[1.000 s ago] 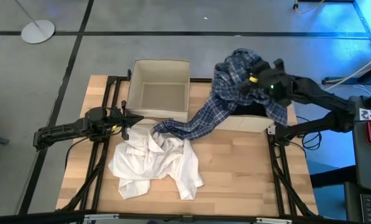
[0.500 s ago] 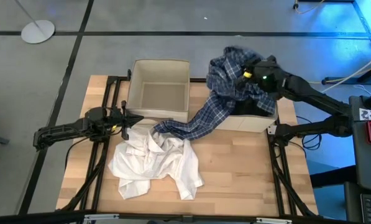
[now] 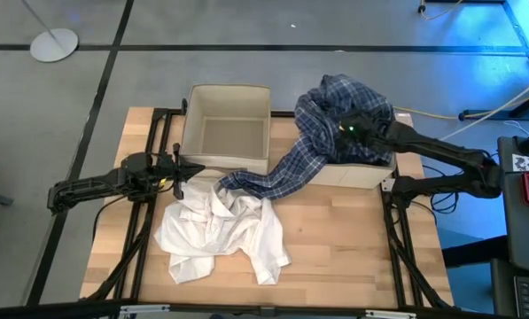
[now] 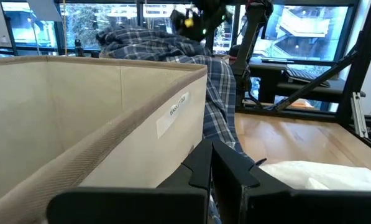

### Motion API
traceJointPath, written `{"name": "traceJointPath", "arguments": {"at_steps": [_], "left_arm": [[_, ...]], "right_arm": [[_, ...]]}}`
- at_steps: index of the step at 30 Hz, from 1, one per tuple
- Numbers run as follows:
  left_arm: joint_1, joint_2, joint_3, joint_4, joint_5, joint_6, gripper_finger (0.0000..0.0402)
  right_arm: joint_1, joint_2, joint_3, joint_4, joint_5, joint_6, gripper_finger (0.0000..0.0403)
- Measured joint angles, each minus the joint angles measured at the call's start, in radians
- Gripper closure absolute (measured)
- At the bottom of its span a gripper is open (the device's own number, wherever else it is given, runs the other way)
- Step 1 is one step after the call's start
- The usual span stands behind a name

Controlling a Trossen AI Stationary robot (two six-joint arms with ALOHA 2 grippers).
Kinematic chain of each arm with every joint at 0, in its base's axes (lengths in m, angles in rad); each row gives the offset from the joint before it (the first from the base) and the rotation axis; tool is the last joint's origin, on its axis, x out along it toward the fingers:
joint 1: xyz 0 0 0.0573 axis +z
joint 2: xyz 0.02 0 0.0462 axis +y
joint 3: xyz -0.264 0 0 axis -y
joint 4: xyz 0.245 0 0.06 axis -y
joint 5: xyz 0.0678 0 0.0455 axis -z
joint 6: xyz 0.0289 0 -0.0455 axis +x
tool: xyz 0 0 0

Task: Sort clothes
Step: Put the blue plaid polo shirt in the right laundry organizer

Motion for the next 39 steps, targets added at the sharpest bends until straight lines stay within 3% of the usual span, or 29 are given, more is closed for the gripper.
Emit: {"name": "traceJointPath", "arguments": {"at_steps": [7,15,24,32,39], "left_arm": [[0.000,0.000,0.000,0.000,0.000,-0.001,0.0398],[0.000,0.000,0.000,0.000,0.000,-0.004,0.0398],[0.000,0.000,0.000,0.000,0.000,-0.027,0.0398],[0.000,0.000,0.000,0.000,0.000,-0.046,0.0398],[0.000,0.000,0.000,0.000,0.000,-0.043,0.0398]], "right_arm": [[-0.045,-0.001,-0.188,0.159,-0.132,0.054,0.0377],[-0.075,-0.002,-0.269,0.180,-0.216,0.119,0.0375],[-0.073,-0.001,-0.272,0.170,-0.226,0.195,0.0309],[-0.072,-0.013,-0.085,0.023,-0.255,0.178,0.0230],[-0.071,-0.016,0.227,-0.235,-0.293,0.164,0.0213]]}}
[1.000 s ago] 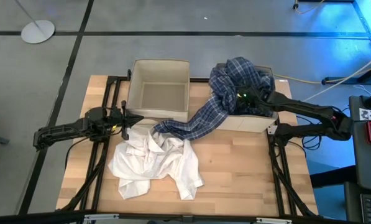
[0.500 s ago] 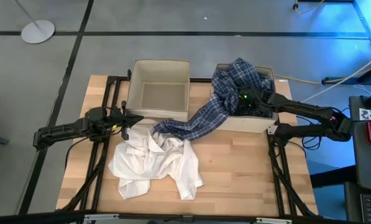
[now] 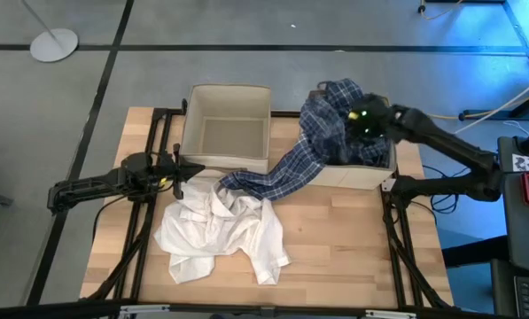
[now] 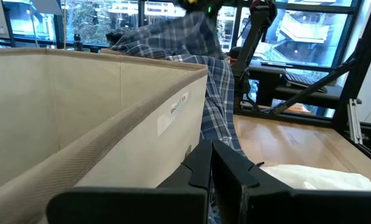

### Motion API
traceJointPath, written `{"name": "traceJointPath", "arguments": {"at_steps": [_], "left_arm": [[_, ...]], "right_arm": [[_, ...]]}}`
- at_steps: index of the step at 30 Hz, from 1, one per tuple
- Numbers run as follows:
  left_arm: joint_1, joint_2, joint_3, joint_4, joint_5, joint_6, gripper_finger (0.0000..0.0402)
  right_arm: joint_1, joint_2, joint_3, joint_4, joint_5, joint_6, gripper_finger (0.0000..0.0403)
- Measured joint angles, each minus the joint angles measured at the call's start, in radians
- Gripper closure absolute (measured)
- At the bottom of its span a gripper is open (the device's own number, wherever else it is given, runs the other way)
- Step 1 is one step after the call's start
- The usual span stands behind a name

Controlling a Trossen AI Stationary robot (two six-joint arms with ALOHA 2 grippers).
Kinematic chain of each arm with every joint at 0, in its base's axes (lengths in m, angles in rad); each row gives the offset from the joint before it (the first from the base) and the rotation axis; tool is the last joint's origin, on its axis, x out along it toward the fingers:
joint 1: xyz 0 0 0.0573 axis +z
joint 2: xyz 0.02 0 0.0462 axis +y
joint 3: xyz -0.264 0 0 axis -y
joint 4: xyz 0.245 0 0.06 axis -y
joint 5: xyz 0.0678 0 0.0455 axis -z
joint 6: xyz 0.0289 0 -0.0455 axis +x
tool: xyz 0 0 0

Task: Sort clothes
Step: Put the blue plaid polo shirt in the right laundry organizer

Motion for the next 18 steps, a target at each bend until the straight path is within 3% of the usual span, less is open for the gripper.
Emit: {"name": "traceJointPath", "arguments": {"at_steps": [5,10,18], "left_arm": [[0.000,0.000,0.000,0.000,0.000,0.002,0.0398],[0.000,0.000,0.000,0.000,0.000,0.003,0.0398],[0.000,0.000,0.000,0.000,0.000,0.004,0.0398]], "right_arm": [[0.012,-0.002,0.172,-0.073,-0.032,0.001,0.0214],[0.082,-0.002,0.240,-0.100,-0.023,0.016,0.0215],[0.112,0.031,0.215,-0.371,0.274,0.120,0.0215]]}}
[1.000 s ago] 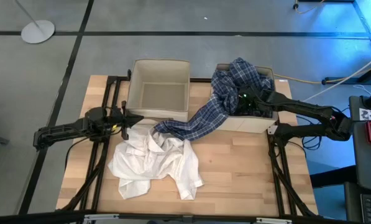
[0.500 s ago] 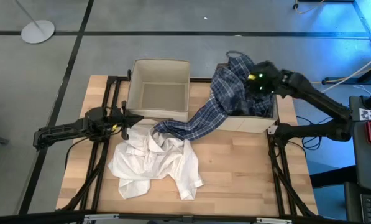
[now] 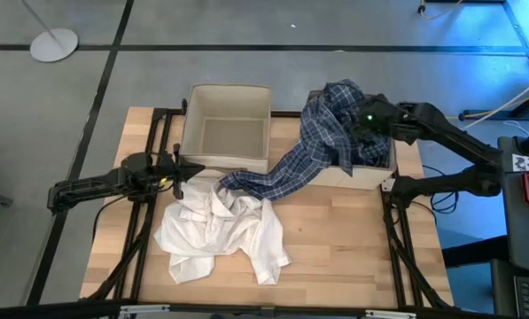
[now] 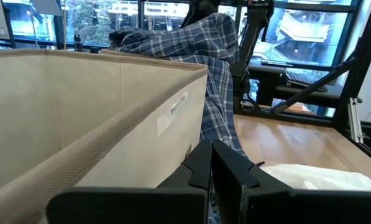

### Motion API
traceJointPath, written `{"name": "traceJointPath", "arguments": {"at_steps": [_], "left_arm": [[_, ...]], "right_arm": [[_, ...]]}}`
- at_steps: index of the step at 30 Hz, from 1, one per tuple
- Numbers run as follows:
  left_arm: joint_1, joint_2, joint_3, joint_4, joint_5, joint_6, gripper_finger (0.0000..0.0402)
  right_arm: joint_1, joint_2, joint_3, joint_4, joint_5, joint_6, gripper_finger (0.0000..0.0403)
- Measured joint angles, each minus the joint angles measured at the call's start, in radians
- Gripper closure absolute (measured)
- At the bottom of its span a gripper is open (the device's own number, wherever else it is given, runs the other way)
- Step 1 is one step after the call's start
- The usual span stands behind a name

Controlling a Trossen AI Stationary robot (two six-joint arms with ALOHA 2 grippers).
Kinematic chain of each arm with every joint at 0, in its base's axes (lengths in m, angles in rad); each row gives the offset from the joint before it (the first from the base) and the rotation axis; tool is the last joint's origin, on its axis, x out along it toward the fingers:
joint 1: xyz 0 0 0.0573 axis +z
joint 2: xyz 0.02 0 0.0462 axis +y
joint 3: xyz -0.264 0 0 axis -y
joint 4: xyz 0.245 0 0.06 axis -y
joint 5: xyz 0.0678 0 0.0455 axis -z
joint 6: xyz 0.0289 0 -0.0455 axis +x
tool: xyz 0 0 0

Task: Sort clothes
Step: Put the blue plaid polo shirt in the right laundry organizer

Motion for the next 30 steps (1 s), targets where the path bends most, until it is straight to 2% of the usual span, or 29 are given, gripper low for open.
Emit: {"name": "traceJointPath", "arguments": {"at_steps": [2,7,10,15,19,24,26,30], "left_arm": [[0.000,0.000,0.000,0.000,0.000,-0.003,0.0398],[0.000,0.000,0.000,0.000,0.000,-0.010,0.0398],[0.000,0.000,0.000,0.000,0.000,-0.008,0.0398],[0.000,0.000,0.000,0.001,0.000,-0.007,0.0398],[0.000,0.000,0.000,0.001,0.000,0.006,0.0398],[0.000,0.000,0.000,0.001,0.000,0.021,0.0398],[0.000,0.000,0.000,0.001,0.000,0.021,0.0398],[0.000,0.000,0.000,0.001,0.000,0.020,0.0398]], "right_arm": [[0.000,0.007,-0.007,-0.024,0.012,0.015,0.0215],[0.000,0.007,0.027,-0.021,-0.057,0.015,0.0215],[0.000,0.007,0.088,-0.026,-0.134,0.014,0.0215],[0.004,0.003,0.185,0.012,-0.325,0.012,0.0215],[0.090,0.001,0.178,0.177,-0.439,-0.017,0.0215],[0.232,0.021,0.075,0.513,-0.629,-0.154,0.0215],[0.262,0.042,0.033,0.582,-0.639,-0.189,0.0215],[0.254,0.095,-0.040,0.544,-0.574,-0.205,0.0215]]}}
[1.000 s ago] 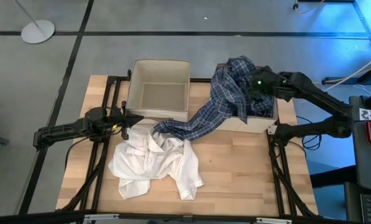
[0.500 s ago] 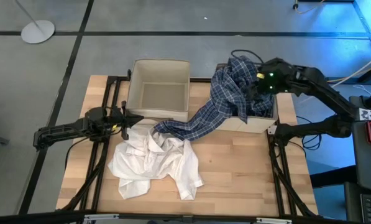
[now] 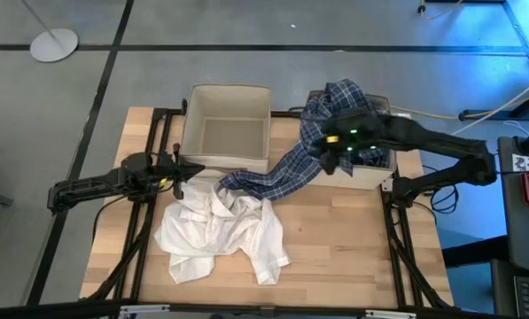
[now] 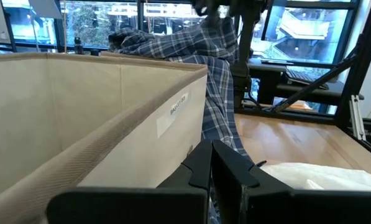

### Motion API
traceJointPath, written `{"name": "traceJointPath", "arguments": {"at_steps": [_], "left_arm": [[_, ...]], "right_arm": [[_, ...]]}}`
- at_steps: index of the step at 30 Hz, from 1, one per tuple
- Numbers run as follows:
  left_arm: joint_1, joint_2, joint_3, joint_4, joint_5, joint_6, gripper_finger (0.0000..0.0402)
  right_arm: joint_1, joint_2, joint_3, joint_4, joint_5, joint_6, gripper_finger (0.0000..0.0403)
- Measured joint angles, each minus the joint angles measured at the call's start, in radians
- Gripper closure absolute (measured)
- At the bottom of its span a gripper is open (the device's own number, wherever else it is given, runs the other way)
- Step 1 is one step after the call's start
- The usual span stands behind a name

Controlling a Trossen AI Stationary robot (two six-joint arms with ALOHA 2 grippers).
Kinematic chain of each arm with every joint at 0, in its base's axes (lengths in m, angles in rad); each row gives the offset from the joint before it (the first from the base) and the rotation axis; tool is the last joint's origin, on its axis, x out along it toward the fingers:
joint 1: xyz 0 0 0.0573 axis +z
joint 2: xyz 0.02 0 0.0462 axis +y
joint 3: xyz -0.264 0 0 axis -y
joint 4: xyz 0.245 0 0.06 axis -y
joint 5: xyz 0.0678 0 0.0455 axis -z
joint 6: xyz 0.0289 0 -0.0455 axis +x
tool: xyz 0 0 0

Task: Sort clothes
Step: Put the blue plaid polo shirt in the right laundry organizer

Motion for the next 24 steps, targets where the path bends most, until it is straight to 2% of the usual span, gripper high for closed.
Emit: {"name": "traceJointPath", "arguments": {"at_steps": [3,7,9,16,19,24], "left_arm": [[0.000,0.000,0.000,0.000,0.000,0.000,0.0398],[0.000,0.000,0.000,0.000,0.000,-0.001,0.0398],[0.000,0.000,0.000,0.000,0.000,-0.007,0.0398],[0.000,0.000,0.000,0.000,0.000,-0.007,0.0398],[0.000,0.000,0.000,0.000,0.000,-0.007,0.0398],[0.000,0.000,0.000,0.000,0.000,-0.009,0.0398]], "right_arm": [[-0.050,0.032,-0.059,-0.053,0.083,-0.014,0.0215],[-0.118,0.042,-0.147,-0.025,0.214,-0.019,0.0215],[-0.142,0.041,-0.196,0.003,0.247,-0.019,0.0215],[-0.220,0.047,-0.406,0.097,0.199,-0.010,0.0215],[-0.238,0.048,-0.490,0.192,0.188,-0.004,0.0215],[-0.264,0.045,-0.519,0.217,0.155,0.006,0.0215]]}}
